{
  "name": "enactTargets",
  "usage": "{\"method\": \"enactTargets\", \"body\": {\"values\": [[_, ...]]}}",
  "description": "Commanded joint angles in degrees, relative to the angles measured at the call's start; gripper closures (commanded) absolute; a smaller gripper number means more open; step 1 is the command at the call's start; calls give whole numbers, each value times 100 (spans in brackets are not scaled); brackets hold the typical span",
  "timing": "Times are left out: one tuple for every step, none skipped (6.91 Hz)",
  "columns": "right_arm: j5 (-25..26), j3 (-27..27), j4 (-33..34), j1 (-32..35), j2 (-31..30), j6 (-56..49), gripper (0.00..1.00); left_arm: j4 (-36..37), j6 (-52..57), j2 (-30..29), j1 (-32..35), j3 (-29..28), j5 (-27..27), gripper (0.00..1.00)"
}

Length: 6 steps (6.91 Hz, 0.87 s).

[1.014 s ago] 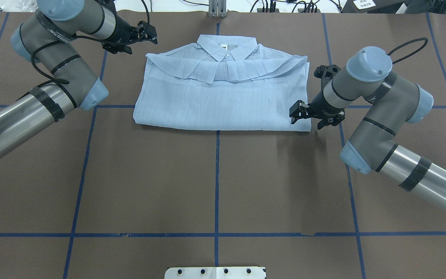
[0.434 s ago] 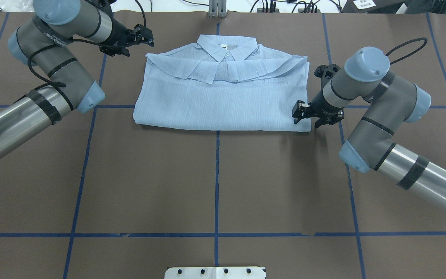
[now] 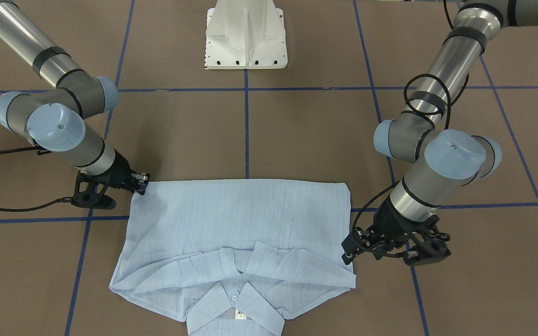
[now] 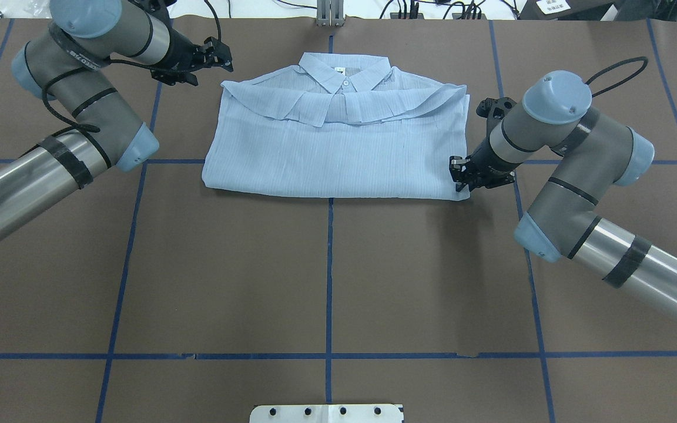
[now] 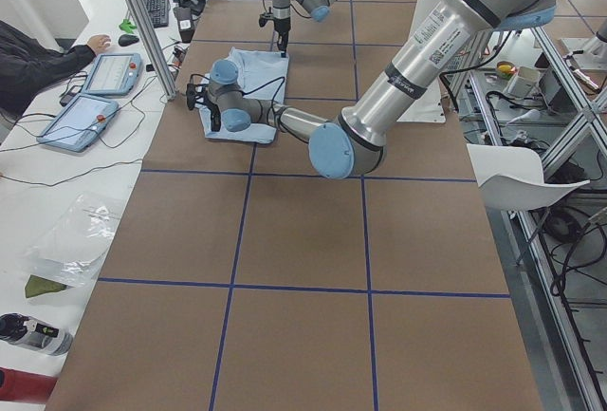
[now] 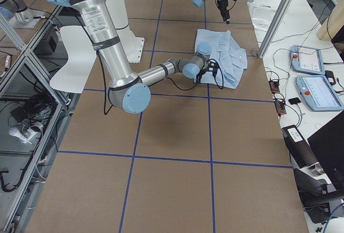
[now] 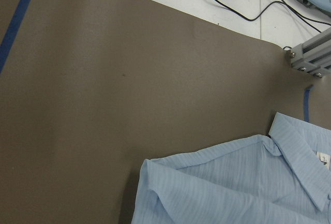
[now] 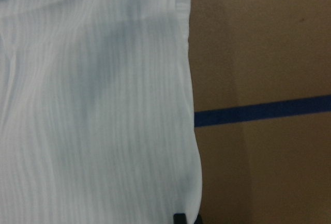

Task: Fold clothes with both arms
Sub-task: 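Lower the right gripper onto the folded shirt's edge and grasp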

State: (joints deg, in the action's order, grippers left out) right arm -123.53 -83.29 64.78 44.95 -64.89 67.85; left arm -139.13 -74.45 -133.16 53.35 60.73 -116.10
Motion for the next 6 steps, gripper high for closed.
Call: {"method": "enactTargets", "body": {"values": [[-13, -177, -1, 40, -76, -9, 100, 9, -87, 0, 0, 26, 0, 16], [13, -465, -1, 32, -338, -9, 100, 17, -87, 0, 9, 44, 0, 17], [5, -886, -1, -12, -619, -26, 100, 87, -96, 0, 17, 183, 0, 18], [-13, -1438, -1, -73, -1048, -26, 100, 88, -96, 105, 18, 289, 0, 18], [-4, -1905, -1, -222, -1444, -9, 100, 96, -105, 175, 18, 394, 0, 18], [-30, -2319, -1, -397, -1805, 26, 100, 88, -166, 185, 18, 413, 0, 18]]}}
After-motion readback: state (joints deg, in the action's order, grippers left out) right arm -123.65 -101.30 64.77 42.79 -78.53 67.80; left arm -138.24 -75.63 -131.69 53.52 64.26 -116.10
